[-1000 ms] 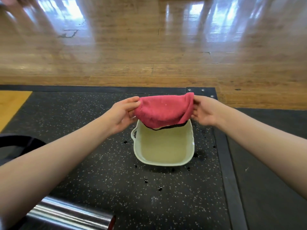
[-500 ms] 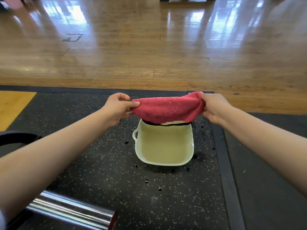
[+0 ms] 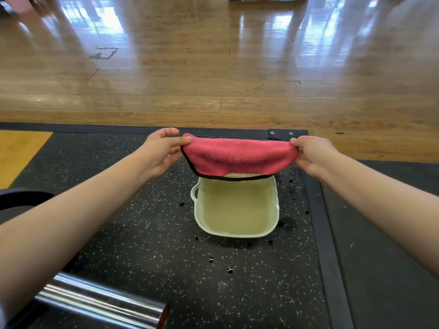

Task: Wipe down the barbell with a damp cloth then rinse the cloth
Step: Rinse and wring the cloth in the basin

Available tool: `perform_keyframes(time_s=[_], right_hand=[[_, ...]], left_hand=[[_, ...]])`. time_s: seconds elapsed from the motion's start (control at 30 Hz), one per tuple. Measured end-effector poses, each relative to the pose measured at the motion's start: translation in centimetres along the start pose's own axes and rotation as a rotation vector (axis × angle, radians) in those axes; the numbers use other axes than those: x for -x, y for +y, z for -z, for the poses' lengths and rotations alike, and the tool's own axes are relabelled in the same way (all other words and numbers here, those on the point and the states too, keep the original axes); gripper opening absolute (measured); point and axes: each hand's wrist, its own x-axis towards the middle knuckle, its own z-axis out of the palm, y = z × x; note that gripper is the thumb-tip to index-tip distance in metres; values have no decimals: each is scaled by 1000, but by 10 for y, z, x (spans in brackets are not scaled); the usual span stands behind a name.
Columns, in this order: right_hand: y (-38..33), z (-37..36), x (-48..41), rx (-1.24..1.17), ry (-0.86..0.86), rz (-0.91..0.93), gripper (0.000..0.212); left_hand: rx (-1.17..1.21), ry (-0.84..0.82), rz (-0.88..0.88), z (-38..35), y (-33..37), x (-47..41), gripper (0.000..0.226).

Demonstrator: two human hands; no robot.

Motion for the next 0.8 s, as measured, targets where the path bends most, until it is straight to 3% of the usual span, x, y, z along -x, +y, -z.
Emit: perform_keyframes(time_s=[0.1,0.17,0.37,0.47,0.63,0.8], right_hand=[[-1,1,6,-195,-144,-204,11],[0,1,10,-163,-200,-251,9],[-1,-2,14,-205,-193,-262,17],[-1,-1,14,9,-243,-137,32],[-4,1,9,221,-243,155,34],[0,-3,4,458,-193,391,37]], left_hand=[[98,-24,33,4,6,-1,29],[101,-29,31,5,5,-2,30],[-210,-6,-115,7,1,-7,38],[-362,45,-210,9,2,-10,42],[-520,1,-328,12,2,-12,33],[-781,-63,-397,9,2,-11,39]])
